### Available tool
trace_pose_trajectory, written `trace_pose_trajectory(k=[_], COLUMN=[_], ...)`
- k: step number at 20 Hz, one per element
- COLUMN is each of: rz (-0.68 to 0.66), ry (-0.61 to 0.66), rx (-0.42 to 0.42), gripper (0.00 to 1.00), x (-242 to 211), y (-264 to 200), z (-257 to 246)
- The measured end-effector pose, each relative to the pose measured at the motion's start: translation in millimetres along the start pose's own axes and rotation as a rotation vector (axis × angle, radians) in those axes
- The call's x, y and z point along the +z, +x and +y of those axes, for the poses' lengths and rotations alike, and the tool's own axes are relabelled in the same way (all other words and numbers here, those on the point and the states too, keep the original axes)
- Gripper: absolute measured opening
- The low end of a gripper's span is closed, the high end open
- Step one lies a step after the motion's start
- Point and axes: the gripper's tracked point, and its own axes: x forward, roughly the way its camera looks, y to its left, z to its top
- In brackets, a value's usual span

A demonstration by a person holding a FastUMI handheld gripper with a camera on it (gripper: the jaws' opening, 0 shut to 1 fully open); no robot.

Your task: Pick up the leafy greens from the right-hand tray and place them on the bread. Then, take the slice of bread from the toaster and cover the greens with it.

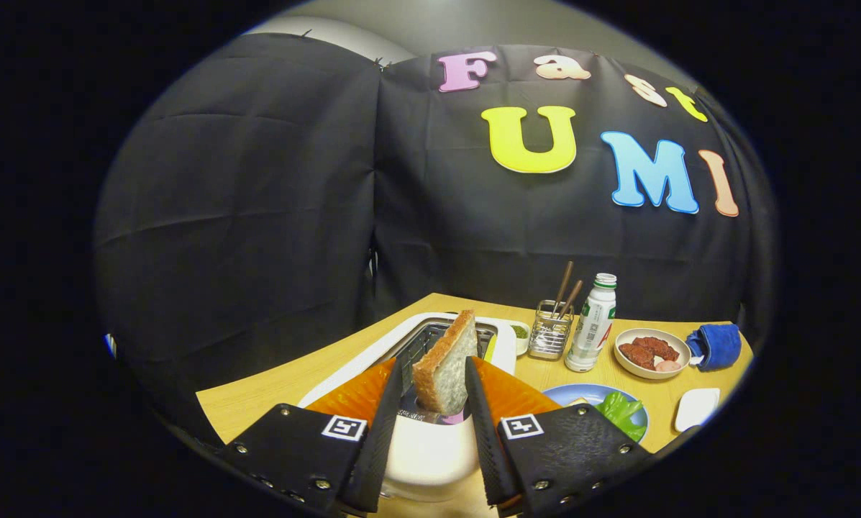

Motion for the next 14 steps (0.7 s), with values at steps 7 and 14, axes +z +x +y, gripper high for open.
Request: trace_pose_trajectory(k=[7, 14], rz=[0.003, -0.063], ry=[-0.01, 0.025], rx=[0.012, 0.052], gripper=[0.08, 0.08], x=[0, 21], y=[-1, -18], z=[-8, -18])
